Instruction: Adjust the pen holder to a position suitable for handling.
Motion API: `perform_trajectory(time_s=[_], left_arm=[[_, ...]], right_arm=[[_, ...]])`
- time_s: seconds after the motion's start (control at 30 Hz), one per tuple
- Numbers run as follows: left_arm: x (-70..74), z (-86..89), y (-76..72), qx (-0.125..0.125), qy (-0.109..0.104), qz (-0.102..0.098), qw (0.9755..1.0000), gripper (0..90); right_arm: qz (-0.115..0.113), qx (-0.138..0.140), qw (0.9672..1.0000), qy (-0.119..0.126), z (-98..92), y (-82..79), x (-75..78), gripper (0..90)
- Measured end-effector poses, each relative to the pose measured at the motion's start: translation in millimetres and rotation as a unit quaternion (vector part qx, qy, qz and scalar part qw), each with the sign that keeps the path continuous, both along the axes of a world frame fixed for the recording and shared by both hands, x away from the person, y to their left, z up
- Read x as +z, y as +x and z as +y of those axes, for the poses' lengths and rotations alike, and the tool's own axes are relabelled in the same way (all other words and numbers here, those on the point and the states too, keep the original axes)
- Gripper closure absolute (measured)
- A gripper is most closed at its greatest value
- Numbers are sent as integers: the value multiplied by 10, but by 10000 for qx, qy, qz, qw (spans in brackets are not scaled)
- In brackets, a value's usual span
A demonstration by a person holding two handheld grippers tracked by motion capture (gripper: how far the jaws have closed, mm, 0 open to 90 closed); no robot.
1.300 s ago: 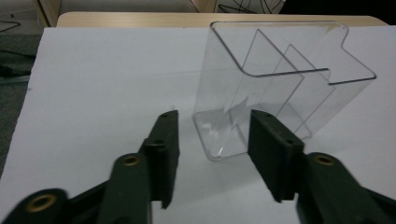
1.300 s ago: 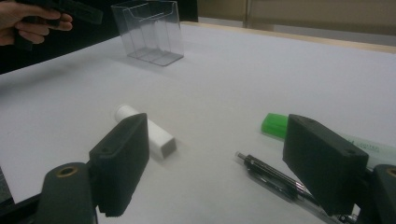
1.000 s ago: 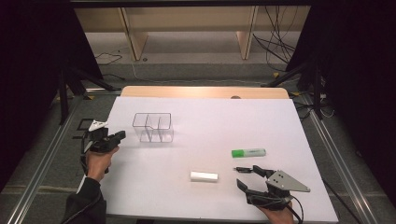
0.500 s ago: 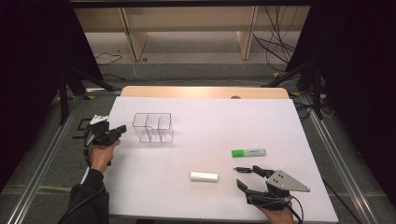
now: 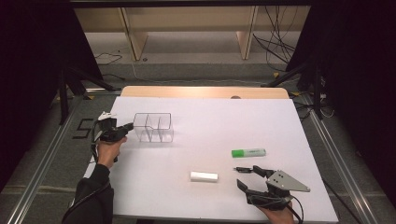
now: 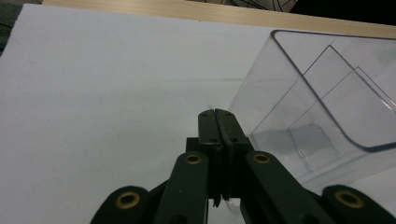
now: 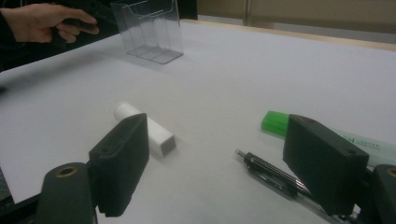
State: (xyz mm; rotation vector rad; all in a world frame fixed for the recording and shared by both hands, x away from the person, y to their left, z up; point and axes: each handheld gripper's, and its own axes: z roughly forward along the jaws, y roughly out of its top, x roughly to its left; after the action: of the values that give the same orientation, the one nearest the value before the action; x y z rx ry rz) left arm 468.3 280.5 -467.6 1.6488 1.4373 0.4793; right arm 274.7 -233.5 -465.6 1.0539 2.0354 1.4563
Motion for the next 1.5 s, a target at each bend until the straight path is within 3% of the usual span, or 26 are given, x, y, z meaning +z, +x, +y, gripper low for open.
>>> perform_trajectory(time_s=[0.27, 0.67, 0.8, 1.5], left_arm=[[-34, -199, 47, -53, -125, 177, 9998, 892], [-38, -446, 110, -164, -184, 198, 9995, 892], [-34, -585, 123, -328, -185, 186, 9991, 892], [-38, -1119, 195, -719, -171, 215, 9970, 892]], right_arm=[[22, -3, 10000, -18, -7, 0, 2, 235], [31, 1, 10000, 22, -10, 4, 1, 235], [29, 3, 10000, 17, -11, 7, 0, 235], [22, 6, 10000, 16, -19, 12, -4, 236]])
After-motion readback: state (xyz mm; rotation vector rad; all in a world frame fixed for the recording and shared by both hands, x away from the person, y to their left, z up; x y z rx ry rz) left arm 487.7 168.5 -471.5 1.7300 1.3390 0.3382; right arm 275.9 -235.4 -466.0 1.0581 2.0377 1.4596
